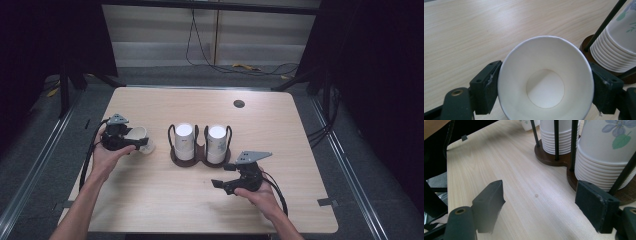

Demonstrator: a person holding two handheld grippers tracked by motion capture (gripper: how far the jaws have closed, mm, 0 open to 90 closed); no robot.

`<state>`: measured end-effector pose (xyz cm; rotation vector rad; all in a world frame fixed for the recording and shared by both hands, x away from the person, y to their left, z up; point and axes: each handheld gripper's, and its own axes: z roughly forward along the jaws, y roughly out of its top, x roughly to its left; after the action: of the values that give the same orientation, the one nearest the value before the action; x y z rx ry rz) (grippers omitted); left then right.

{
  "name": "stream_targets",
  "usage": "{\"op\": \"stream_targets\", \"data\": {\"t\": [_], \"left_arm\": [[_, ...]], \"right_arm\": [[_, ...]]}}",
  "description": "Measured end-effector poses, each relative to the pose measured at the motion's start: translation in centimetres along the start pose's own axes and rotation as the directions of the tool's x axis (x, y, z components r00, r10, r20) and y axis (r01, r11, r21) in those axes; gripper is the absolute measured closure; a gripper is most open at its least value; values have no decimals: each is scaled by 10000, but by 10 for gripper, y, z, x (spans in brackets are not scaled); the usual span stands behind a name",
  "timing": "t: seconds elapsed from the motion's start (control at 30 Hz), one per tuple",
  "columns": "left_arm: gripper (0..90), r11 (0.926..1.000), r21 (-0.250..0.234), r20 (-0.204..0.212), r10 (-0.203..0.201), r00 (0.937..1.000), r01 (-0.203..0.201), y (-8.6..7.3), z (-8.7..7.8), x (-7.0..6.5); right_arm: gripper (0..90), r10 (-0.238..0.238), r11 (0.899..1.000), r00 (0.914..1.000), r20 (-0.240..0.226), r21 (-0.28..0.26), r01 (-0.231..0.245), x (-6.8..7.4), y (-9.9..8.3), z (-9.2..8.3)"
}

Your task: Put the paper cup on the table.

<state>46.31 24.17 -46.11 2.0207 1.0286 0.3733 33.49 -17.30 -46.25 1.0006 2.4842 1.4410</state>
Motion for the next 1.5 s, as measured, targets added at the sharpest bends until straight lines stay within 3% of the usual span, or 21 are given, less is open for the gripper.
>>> {"op": "stream_targets", "data": {"t": [0.1, 0.37, 0.43, 0.5, 0.67, 1.1, 1.2, 1.3, 1.4, 1.5], "left_arm": [[204, 9993, 22, -7, 364, 9993, -364, 0, 2, -4], [165, 9993, 77, 212, 367, 9991, -368, 1, 7, -9], [180, 9978, 151, -20, 649, 9979, -649, 2, 4, -13], [167, 9990, 89, 203, 439, 9988, -441, 2, 5, -13], [158, 9994, 321, 241, 105, 9997, -113, 0, 9, -8], [158, 9954, 911, -76, 294, 9995, -286, -15, 9, -5], [158, 9957, 847, 119, 360, 9993, -369, -19, 7, -5], [159, 9936, 1131, 244, -103, 9996, 75, -25, 6, -5], [160, 9918, 1274, -3, -74, 10000, 74, -29, 3, -3], [161, 9930, 1172, 150, -167, 9997, 149, -31, -3, -3]], "right_arm": [[231, 30, 10000, 10000, -20, 4, -30, 0, 0, 0], [229, 81, 10000, 10000, -27, -48, -81, -1, 0, -1], [228, 89, 10000, 10000, -23, -42, -89, -1, 0, -2], [228, 118, 9999, 9999, -17, -47, -118, -2, 0, -3], [227, 70, 9999, 10000, -3, -111, -70, -1, 0, -4], [227, 165, 9998, 9999, 45, -76, -165, -3, 0, -3], [227, 145, 9999, 9999, 28, -54, -145, -2, 0, -2], [227, 100, 9999, 9999, 42, -42, -100, -2, 1, -3], [227, 133, 9997, 9998, 121, -206, -130, -3, 2, -7], [227, 156, 9995, 9996, 236, -292, -149, -4, 2, -10]]}}
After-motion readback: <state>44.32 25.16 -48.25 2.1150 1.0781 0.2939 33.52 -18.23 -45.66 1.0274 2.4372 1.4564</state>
